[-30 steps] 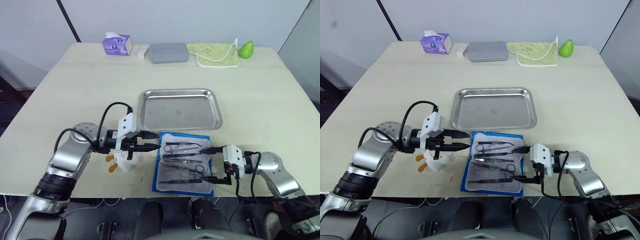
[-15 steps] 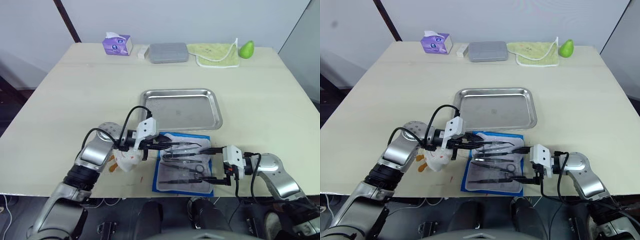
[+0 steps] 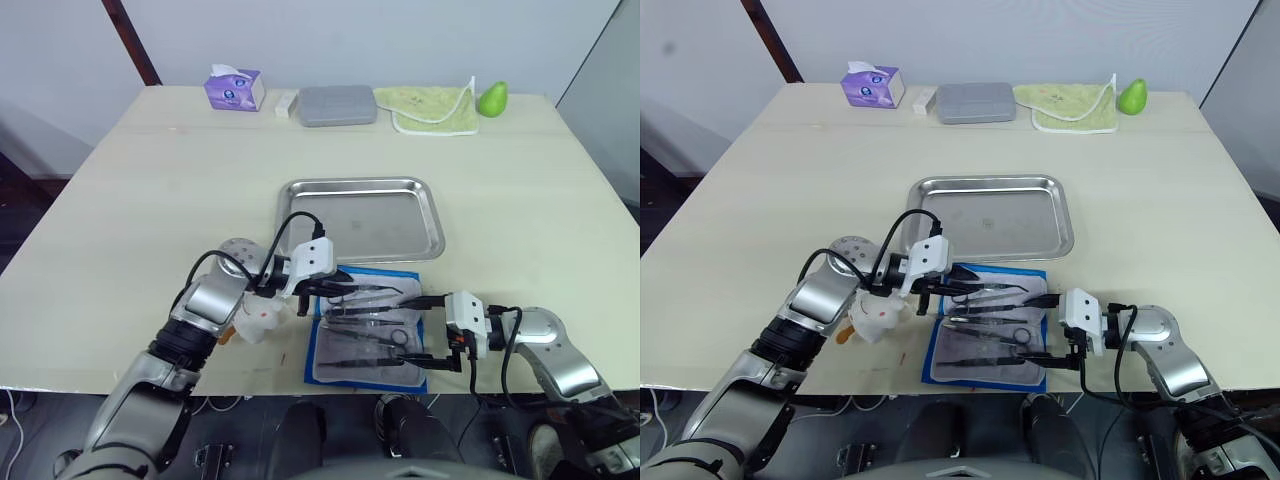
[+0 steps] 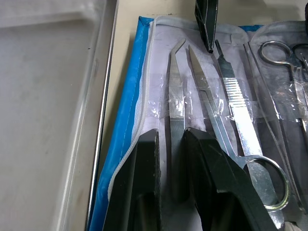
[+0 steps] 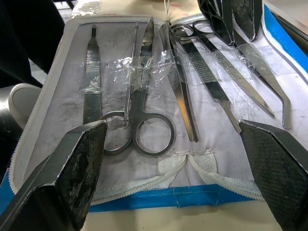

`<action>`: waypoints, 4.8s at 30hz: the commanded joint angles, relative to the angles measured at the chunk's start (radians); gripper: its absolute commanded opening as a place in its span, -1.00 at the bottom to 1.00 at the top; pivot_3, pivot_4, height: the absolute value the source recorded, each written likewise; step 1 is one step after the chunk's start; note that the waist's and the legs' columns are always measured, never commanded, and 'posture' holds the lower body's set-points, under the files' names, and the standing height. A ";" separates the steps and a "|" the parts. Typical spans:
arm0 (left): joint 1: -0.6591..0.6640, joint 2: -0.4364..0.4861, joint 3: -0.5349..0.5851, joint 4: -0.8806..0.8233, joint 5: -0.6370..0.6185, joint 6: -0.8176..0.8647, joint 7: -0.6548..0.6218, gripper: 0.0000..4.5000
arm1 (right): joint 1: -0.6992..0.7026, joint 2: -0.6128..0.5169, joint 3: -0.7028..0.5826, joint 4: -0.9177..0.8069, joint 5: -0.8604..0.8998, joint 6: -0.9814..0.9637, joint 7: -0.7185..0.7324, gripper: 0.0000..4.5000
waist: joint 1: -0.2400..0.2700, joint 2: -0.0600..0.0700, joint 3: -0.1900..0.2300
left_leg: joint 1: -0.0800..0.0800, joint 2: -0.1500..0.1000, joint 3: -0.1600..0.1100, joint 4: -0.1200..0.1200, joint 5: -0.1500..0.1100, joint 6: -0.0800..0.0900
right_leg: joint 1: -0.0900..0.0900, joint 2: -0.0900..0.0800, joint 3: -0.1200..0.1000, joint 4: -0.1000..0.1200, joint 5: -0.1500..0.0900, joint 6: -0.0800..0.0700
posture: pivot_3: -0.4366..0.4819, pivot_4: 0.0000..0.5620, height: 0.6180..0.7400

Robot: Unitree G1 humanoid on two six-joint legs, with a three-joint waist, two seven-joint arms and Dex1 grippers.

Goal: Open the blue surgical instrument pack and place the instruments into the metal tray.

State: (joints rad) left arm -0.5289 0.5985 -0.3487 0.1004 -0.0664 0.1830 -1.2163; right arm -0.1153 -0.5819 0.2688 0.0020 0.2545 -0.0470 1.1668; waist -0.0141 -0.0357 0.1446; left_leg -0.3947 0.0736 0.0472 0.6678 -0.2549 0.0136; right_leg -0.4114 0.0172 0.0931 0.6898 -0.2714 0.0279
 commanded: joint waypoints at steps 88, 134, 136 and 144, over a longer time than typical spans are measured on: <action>-0.164 0.008 -0.057 -0.112 0.047 0.299 -0.063 -0.96 | -0.079 0.010 0.168 0.160 -0.181 0.109 -0.034 1.00 | -0.007 -0.001 -0.010 | 0.004 0.001 0.000 -0.001 0.000 0.001 | 0.002 0.001 0.001 0.000 0.000 -0.001 | -0.05 -0.47 1.00; 0.055 0.371 0.266 -0.191 -0.188 0.212 -0.186 -0.96 | -0.079 0.000 0.165 0.170 -0.178 0.110 -0.027 1.00 | -0.028 -0.005 -0.012 | 0.009 0.001 0.002 -0.008 0.000 0.001 | 0.003 0.001 0.002 0.000 -0.005 -0.005 | -0.05 -0.47 1.00; 0.114 0.390 0.353 -0.219 -0.236 0.234 -0.170 -0.96 | -0.079 -0.004 0.156 0.165 -0.169 0.107 -0.023 1.00 | -0.029 -0.005 -0.011 | 0.010 0.001 0.002 -0.009 0.000 0.001 | 0.003 0.000 0.002 0.000 -0.005 -0.005 | -0.05 -0.47 1.00; 0.243 0.238 0.548 -0.362 -0.397 0.556 0.167 -0.96 | -0.088 -0.009 0.148 0.169 -0.157 0.075 0.005 1.00 | -0.021 -0.006 -0.012 | 0.012 0.000 0.002 -0.013 0.000 0.001 | 0.005 -0.001 0.001 -0.001 -0.006 -0.002 | -0.05 -0.47 1.00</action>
State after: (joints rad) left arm -0.2821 0.8541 0.1656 -0.1950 -0.4264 0.6831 -1.1250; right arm -0.2469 -0.5602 0.3536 0.0675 0.2041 -0.0026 1.1730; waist -0.0351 -0.0419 0.1324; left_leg -0.3825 0.0740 0.0487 0.6545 -0.2553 0.0144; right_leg -0.4064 0.0156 0.0940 0.6879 -0.2767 0.0262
